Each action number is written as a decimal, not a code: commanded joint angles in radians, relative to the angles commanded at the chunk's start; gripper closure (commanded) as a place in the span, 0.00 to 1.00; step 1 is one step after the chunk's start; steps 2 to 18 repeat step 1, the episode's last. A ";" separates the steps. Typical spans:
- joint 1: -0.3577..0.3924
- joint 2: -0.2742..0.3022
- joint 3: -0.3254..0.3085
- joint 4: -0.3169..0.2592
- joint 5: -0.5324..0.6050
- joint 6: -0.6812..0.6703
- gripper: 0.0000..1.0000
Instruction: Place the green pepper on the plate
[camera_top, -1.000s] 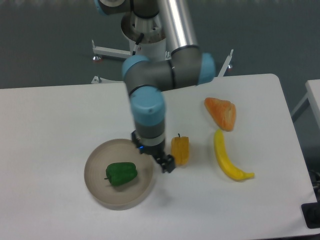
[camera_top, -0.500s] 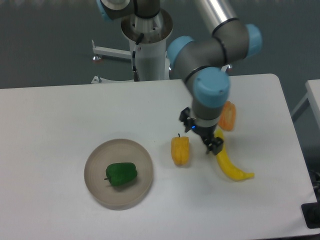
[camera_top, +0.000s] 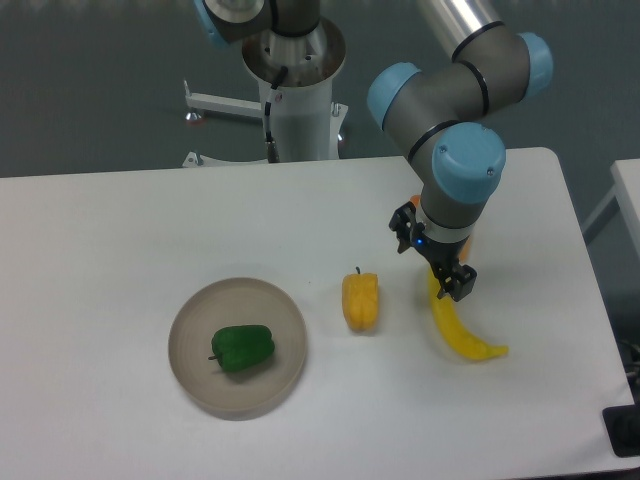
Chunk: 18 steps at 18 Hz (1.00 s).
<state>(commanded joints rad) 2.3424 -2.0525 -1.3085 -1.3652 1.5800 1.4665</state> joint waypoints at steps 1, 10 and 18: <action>0.005 0.002 -0.003 -0.002 -0.002 0.000 0.00; 0.005 0.002 -0.003 -0.002 -0.002 0.000 0.00; 0.005 0.002 -0.003 -0.002 -0.002 0.000 0.00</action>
